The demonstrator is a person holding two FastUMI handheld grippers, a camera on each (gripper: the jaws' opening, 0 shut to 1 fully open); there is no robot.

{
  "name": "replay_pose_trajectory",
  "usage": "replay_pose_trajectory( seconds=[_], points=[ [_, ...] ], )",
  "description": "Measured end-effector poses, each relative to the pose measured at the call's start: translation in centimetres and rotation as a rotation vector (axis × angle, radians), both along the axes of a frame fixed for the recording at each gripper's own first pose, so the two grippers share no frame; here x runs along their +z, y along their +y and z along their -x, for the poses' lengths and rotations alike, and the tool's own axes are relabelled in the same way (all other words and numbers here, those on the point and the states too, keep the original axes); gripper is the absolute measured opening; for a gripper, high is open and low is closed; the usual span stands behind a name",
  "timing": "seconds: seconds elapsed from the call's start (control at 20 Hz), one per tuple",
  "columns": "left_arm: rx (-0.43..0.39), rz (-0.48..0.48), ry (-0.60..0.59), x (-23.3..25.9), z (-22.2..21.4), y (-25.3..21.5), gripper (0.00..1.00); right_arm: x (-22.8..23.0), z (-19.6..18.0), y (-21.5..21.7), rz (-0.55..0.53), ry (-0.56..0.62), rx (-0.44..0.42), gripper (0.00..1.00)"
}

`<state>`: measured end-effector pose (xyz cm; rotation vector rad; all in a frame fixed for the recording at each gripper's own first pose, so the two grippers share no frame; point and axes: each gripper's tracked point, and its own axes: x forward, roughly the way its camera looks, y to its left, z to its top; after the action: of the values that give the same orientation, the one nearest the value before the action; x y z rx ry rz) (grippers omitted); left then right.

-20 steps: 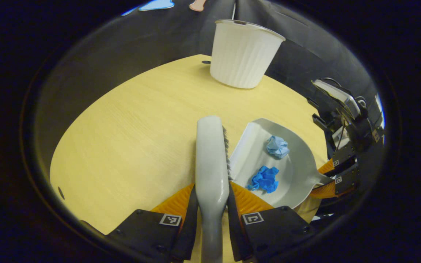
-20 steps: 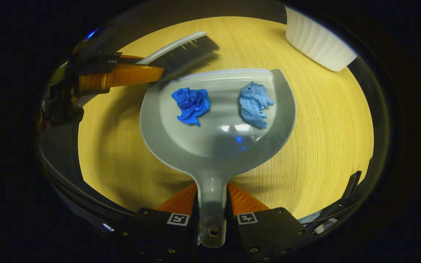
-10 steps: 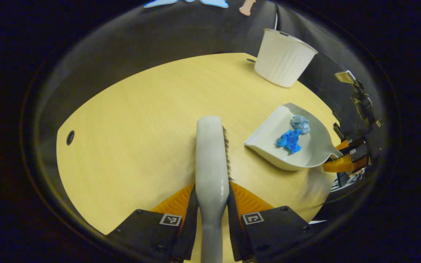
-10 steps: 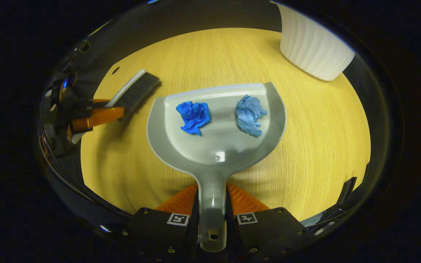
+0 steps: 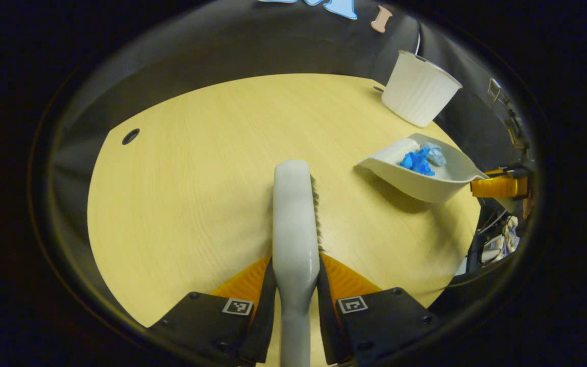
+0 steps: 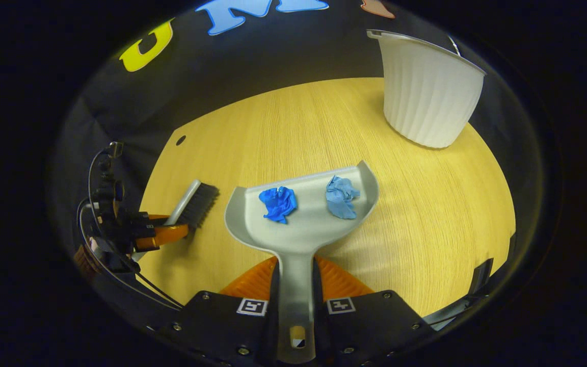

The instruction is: Pick up the small broom and dustpan from the desktop, sweep the trash into the dustpan with the broom, and then empty the trash into the garbage bin.

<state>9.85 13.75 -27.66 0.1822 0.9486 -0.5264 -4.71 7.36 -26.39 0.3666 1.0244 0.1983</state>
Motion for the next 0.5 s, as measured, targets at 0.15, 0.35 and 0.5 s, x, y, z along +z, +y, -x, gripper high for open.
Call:
replay_pose_trajectory(
  seconds=[0.15, 0.35, 0.5],
  points=[
    [0.013, 0.011, -0.002, -0.5, 0.5, 0.5, 0.46, 3.9, 1.7, -2.2, -0.036, -0.068, -0.028, 0.20],
    [0.033, 0.006, -0.001, -0.8, 0.8, 1.1, 0.47, 12.0, 2.4, -5.6, -0.116, -0.212, -0.101, 0.20],
    [0.058, -0.001, 0.004, -0.4, 1.3, 1.3, 0.48, 14.6, 4.1, -8.2, -0.157, -0.325, -0.159, 0.20]
  ],
)
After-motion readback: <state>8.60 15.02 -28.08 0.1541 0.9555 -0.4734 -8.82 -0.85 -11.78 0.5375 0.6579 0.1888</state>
